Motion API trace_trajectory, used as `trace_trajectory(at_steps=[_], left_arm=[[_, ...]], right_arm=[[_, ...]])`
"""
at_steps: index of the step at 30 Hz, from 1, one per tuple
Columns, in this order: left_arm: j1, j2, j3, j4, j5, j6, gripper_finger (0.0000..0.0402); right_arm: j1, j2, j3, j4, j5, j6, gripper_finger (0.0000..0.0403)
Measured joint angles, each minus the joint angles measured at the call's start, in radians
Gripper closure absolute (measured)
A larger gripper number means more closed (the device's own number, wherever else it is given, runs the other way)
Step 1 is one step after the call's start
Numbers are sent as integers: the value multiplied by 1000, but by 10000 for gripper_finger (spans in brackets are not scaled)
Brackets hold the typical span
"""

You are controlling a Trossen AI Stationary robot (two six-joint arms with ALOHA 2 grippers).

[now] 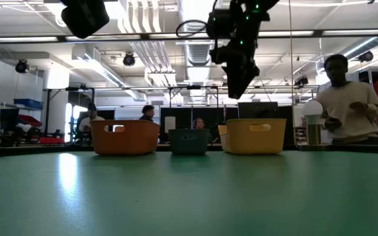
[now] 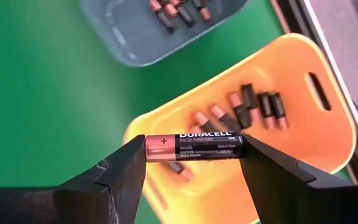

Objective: Sort batteries
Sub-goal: Put the large black battery into the yellow bin

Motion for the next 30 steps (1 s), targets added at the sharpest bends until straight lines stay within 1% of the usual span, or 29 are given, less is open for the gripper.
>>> trace_trajectory(at_steps=[4,8,11,15,19,22,26,30], left_arm=[[0,-1,0,1,-51,-10,365],[0,1,0,26,-116,-21,365],[1,5,0,47,-158,-40,365],[1,14,0,52,-216,-81,365],[1,26,0,71,-266,-115,365],[1,33,0,104,-292,-117,365],[1,37,0,127,-333,-116,365],[1,37,0,135,-340,-115,365]], right_arm=[[-70,33,-1,23,-19,-73,170],[-120,94,-2,33,-94,-137,164],[-152,141,-2,36,-133,-205,169],[-194,193,-3,51,-137,-286,174],[-230,239,-3,50,-137,-342,167],[-241,267,-3,51,-136,-360,164],[-245,297,-3,56,-136,-372,171],[-245,311,-3,60,-129,-376,172]])
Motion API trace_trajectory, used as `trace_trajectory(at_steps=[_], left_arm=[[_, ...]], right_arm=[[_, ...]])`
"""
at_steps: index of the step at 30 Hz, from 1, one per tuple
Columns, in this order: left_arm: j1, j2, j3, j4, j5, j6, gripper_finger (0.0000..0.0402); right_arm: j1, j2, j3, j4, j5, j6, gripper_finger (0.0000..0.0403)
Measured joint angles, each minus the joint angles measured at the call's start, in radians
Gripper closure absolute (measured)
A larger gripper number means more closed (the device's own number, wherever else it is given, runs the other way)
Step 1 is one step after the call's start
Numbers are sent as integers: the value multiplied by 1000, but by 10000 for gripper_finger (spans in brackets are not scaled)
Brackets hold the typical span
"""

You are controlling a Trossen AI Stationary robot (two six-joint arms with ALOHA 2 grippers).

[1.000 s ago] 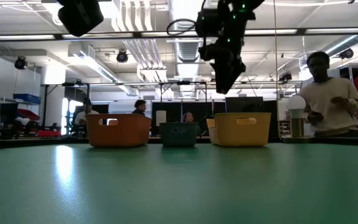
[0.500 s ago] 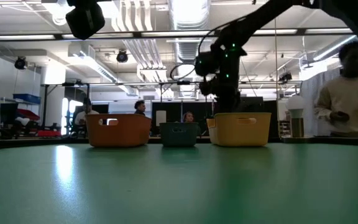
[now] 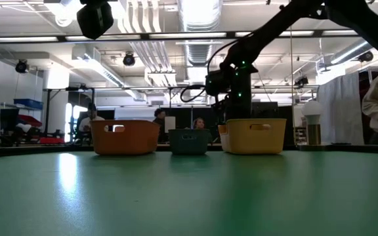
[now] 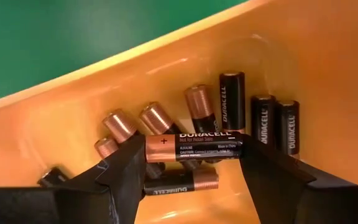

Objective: Sort batteries
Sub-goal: Put the large black battery into the yellow bin

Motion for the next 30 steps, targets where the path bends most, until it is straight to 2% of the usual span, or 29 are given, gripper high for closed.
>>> trace_trajectory(at_steps=[6,14,18,25,30], left_arm=[[0,0,0,6,0,0,365],[-3,0,0,20,3,0,365],[-3,0,0,22,59,-2,365],[-4,-3,0,21,62,22,365],[-4,-3,0,22,62,54,365]], right_arm=[[0,28,0,26,1,-12,153],[0,39,2,28,3,9,153],[0,27,3,28,2,24,140],[9,-76,18,2,4,28,105],[32,-197,18,-41,10,92,83]])
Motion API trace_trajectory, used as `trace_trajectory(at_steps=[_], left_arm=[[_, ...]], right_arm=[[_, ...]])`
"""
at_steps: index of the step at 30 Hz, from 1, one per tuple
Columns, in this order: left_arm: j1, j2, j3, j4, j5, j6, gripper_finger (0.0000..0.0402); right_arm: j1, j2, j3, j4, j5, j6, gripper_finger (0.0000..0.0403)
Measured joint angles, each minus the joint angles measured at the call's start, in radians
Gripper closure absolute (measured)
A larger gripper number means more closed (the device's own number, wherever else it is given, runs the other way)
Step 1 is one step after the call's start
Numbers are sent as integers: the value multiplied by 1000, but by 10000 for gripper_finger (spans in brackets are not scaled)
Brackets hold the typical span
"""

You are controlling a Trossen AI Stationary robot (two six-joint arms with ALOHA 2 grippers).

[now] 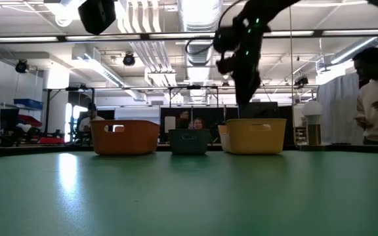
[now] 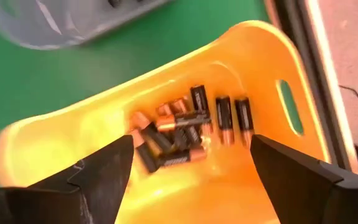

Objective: Sort batteries
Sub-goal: Put the large black battery into the yellow bin

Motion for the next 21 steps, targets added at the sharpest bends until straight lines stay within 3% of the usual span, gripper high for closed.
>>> trace_trajectory(at_steps=[9,17,21], left_arm=[[1,0,0,4,-7,100,365],[8,0,0,8,-8,196,365],[15,2,0,8,-8,240,365]], right_arm=[[206,-248,-62,-174,-14,209,82],[546,-432,-221,-135,-4,629,98],[717,-483,-360,-48,43,936,107]])
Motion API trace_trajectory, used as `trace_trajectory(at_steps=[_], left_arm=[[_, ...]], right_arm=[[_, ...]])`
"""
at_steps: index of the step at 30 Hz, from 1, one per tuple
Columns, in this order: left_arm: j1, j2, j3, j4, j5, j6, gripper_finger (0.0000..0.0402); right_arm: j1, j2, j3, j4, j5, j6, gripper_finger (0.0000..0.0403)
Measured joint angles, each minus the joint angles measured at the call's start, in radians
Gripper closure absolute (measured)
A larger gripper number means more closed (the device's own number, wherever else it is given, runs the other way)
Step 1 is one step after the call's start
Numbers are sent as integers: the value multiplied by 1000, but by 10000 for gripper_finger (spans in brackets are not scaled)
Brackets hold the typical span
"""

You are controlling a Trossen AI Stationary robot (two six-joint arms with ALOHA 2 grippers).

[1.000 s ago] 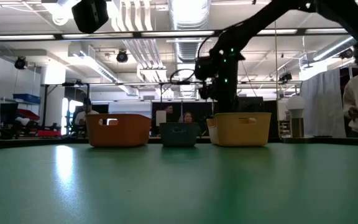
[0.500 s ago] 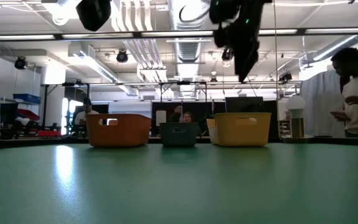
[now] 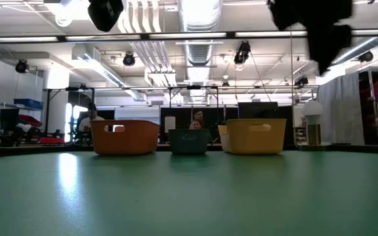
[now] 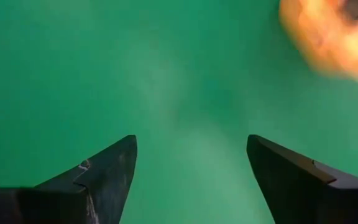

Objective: Sort batteries
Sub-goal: Put the large black battery into the yellow bin

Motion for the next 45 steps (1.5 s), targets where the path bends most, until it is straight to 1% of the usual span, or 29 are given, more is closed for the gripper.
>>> trace_trajectory(at_steps=[3,7,11,13,16,18,20,23,25,26,28,31,33,36,40,42,45], left_arm=[[1,10,0,-1,0,23,365],[1,28,0,-1,0,23,365],[2,60,0,2,0,24,365],[4,76,0,6,0,24,365],[4,96,0,27,0,23,365],[4,107,0,50,8,22,365],[4,115,0,66,10,19,365],[4,126,0,91,2,-6,365],[4,140,0,113,0,-16,365],[3,146,0,116,-1,-20,365],[2,162,0,149,-1,-43,364],[2,184,0,196,-1,-59,357],[2,195,1,215,0,-63,350],[2,207,1,247,-1,-64,339],[2,212,1,253,-1,-63,327],[3,211,1,255,-1,-47,323],[5,212,1,257,-1,-16,321]], right_arm=[[112,-4,-95,16,-11,219,114],[244,10,-188,67,-80,466,124],[338,45,-235,63,-167,654,134],[372,60,-258,61,-214,695,137],[424,84,-298,81,-253,677,138],[456,110,-324,78,-251,594,135],[486,148,-354,78,-275,491,131],[525,225,-366,77,-369,347,120],[546,280,-345,77,-416,268,109],[558,307,-325,74,-421,234,103],[586,350,-280,81,-398,169,89],[651,400,-209,84,-317,80,64],[706,422,-180,82,-288,65,47],[790,440,-154,74,-309,109,32],[906,437,-127,65,-314,248,29],[954,426,-125,66,-334,299,29],[1010,403,-128,81,-365,313,28]])
